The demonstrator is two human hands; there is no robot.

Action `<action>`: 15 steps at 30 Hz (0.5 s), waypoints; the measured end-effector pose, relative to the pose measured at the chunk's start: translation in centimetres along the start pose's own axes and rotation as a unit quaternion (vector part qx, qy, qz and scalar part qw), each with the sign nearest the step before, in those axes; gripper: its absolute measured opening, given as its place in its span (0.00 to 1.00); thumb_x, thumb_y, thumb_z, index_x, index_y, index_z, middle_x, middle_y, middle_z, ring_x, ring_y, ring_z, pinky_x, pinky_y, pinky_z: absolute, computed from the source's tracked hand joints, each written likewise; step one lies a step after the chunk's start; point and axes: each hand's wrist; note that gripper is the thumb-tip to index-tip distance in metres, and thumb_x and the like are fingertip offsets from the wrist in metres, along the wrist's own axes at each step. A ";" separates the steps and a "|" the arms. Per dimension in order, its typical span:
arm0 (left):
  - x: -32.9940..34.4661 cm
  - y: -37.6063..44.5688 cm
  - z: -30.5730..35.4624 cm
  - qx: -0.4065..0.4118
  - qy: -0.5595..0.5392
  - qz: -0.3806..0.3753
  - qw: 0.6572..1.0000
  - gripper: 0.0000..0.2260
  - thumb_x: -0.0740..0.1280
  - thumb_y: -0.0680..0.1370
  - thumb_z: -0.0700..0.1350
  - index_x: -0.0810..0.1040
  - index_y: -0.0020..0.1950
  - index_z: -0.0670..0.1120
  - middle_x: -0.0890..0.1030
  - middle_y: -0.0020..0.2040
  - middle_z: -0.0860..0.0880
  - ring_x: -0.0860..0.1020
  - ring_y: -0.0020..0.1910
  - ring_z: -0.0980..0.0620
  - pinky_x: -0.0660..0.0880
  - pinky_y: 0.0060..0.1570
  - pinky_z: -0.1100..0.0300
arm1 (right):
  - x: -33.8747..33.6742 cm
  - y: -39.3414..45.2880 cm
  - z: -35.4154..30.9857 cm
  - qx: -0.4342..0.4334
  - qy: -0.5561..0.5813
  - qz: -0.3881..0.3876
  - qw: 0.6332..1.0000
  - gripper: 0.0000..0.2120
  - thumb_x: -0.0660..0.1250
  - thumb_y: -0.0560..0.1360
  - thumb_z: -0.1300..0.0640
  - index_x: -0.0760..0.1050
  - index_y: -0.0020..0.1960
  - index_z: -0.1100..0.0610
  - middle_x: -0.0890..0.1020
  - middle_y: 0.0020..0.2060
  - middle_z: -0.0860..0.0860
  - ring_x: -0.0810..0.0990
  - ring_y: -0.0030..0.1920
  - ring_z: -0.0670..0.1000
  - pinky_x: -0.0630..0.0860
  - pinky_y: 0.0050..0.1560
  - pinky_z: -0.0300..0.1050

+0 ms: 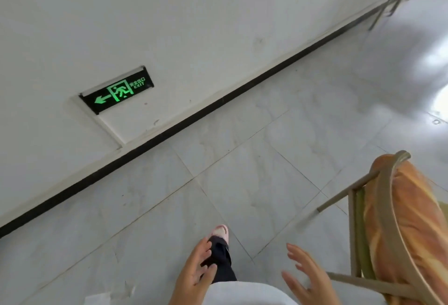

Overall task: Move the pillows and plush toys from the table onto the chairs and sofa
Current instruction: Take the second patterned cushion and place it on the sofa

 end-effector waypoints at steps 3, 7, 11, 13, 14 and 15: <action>0.9 8.9 2.3 -0.002 0.006 -0.007 1.000 0.24 0.66 0.62 0.47 0.67 0.53 0.68 0.78 0.42 0.76 0.78 0.47 0.67 0.71 0.41 0.83 | -2.3 6.2 0.7 0.033 -0.018 0.051 0.998 0.31 0.54 0.53 0.19 0.68 0.50 0.32 0.73 0.52 0.35 0.68 0.54 0.24 0.72 0.55 0.28; 2.8 22.6 8.3 0.029 0.011 -0.050 0.998 0.19 0.66 0.62 0.46 0.68 0.50 0.61 0.80 0.46 0.66 0.78 0.46 0.69 0.73 0.44 0.72 | -5.8 17.9 -1.5 0.064 0.031 0.114 0.991 0.25 0.59 0.54 0.22 0.63 0.51 0.21 0.73 0.54 0.40 0.72 0.52 0.28 0.71 0.47 0.21; 6.3 35.3 16.3 0.073 0.077 -0.162 0.981 0.19 0.62 0.65 0.46 0.65 0.52 0.62 0.78 0.46 0.74 0.72 0.47 0.80 0.70 0.48 0.71 | -10.4 27.8 -5.5 0.066 0.045 0.166 0.983 0.30 0.64 0.51 0.23 0.71 0.52 0.29 0.74 0.55 0.41 0.73 0.53 0.30 0.71 0.47 0.22; 8.9 40.9 19.5 0.083 0.094 -0.204 0.971 0.19 0.63 0.65 0.45 0.65 0.53 0.61 0.73 0.45 0.82 0.72 0.47 0.80 0.71 0.46 0.78 | -12.1 30.9 -5.6 0.071 0.067 0.199 0.975 0.32 0.65 0.49 0.24 0.73 0.51 0.33 0.78 0.54 0.38 0.73 0.53 0.31 0.72 0.47 0.22; 10.4 43.4 20.8 0.085 0.097 -0.218 0.968 0.19 0.63 0.65 0.45 0.66 0.52 0.60 0.73 0.44 0.82 0.73 0.46 0.80 0.70 0.45 0.81 | -13.1 32.6 -5.5 0.080 0.072 0.214 0.971 0.31 0.67 0.50 0.25 0.74 0.50 0.33 0.79 0.54 0.38 0.74 0.53 0.32 0.72 0.47 0.23; 12.2 45.8 21.9 0.086 0.100 -0.226 0.965 0.19 0.63 0.64 0.44 0.68 0.52 0.59 0.76 0.43 0.79 0.74 0.45 0.79 0.70 0.43 0.83 | -14.3 34.1 -4.9 0.095 0.078 0.231 0.965 0.28 0.71 0.53 0.30 0.75 0.51 0.37 0.79 0.56 0.41 0.75 0.55 0.35 0.72 0.48 0.25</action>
Point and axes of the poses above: each hand's wrist, its own y-axis towards the middle knuckle, its own x-axis out of the palm, z = x × y
